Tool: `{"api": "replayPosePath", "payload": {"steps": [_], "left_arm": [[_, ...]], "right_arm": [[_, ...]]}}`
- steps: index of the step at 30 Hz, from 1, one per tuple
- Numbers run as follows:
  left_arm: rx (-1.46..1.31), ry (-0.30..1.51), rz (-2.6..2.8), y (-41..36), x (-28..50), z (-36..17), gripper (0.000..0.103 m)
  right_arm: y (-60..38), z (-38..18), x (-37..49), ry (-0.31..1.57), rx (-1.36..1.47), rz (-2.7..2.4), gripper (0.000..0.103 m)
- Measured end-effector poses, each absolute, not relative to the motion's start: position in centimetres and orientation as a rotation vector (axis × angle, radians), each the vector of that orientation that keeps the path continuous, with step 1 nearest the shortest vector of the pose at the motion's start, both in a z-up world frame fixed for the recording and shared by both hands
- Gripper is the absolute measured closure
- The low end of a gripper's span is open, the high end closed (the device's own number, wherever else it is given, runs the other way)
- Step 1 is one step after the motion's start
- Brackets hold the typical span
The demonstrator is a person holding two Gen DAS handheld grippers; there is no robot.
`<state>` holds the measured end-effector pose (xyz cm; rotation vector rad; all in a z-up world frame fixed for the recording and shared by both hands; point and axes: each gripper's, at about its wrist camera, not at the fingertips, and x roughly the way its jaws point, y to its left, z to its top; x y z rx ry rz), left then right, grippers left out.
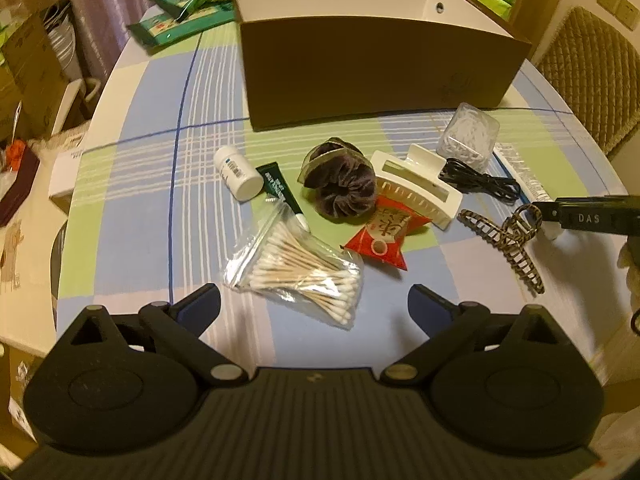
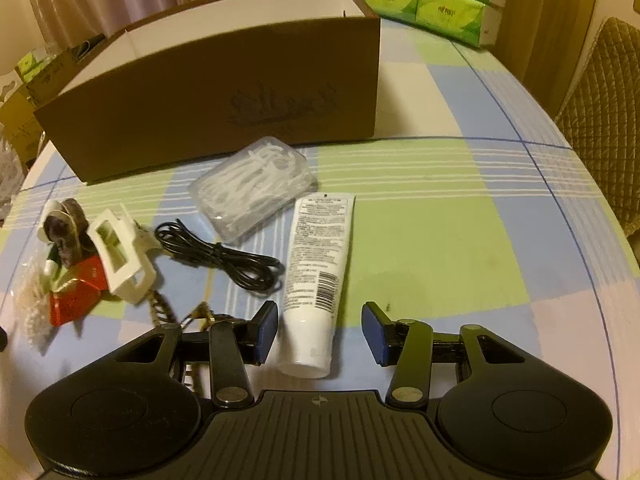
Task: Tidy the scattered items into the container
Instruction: 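Grasp the cotton swab bag with the left tool while the right tool grasps the white lotion tube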
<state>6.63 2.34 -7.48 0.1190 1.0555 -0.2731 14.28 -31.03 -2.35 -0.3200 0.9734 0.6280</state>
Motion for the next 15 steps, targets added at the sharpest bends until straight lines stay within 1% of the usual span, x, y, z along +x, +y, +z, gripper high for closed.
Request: {"api": "replayPosePath", "payload": {"steps": [1,2,3,4,15], "left_arm": [[0.128,1.05,-0.286,2.4,6.7,-7.6,0.004],[0.141,1.046,-0.299,2.4,6.8,-7.7,0.004],[0.152,1.042,-0.309,2.4,7.0,-7.8,0.004],[0.162,1.04,-0.319,2.4,7.1,-7.8,0.004],[0.208,1.025,-0.429,2.3,8.3,-8.1,0.004]], "right_arm": [[-31.2,-2.5,14.4,0.98,-0.316,0.638,0.066],[-31.4,-2.6,14.4,0.979,-0.317,0.648,0.068],[-31.5,-2.5,14.4,0.972,-0.328,0.659,0.074],[-31.7,-2.5,14.5,0.97,-0.335,0.672,0.076],[-35.5,-2.0,14.8,1.009,-0.363,0.668,0.075]]}}
